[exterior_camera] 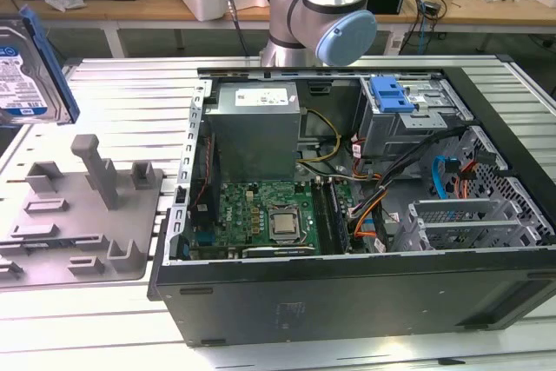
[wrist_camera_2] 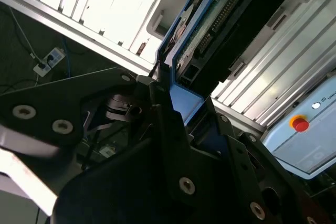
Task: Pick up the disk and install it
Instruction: 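Pick up the disk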
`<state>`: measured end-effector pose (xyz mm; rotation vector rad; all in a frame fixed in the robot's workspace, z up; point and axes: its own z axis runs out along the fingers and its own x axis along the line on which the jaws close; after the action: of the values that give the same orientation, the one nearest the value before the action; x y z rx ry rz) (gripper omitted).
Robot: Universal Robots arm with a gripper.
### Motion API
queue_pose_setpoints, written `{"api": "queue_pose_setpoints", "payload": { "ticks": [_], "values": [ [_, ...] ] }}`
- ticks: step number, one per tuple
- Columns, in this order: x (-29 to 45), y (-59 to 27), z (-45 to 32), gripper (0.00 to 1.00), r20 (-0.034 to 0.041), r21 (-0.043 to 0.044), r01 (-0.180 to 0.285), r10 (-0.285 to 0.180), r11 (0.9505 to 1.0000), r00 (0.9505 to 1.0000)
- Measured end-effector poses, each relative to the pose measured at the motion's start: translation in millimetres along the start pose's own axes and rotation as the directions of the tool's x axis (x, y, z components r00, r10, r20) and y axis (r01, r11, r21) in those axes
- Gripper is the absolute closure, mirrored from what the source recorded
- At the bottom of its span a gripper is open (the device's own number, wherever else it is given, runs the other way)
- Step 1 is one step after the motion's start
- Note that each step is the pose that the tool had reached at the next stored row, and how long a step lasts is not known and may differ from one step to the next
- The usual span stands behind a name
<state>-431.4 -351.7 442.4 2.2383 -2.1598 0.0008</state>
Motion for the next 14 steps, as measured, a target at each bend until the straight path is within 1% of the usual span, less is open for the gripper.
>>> {"api": "queue_pose_setpoints", "payload": {
  "ticks": [1,3,10,14],
  "values": [
    [0.0,0.0,-1.3,0.63,0.0000,0.0000,0.000,0.000,1.0000,1.0000],
    [0.1,0.1,-6.6,0.63,-0.0001,0.0000,0.000,0.000,1.0000,1.0000],
    [0.4,0.4,-16.5,0.63,-0.0005,0.0000,0.000,0.000,1.0000,1.0000],
    [0.5,0.5,-23.9,0.63,-0.0010,0.0000,0.000,0.000,1.0000,1.0000]
  ]
}}
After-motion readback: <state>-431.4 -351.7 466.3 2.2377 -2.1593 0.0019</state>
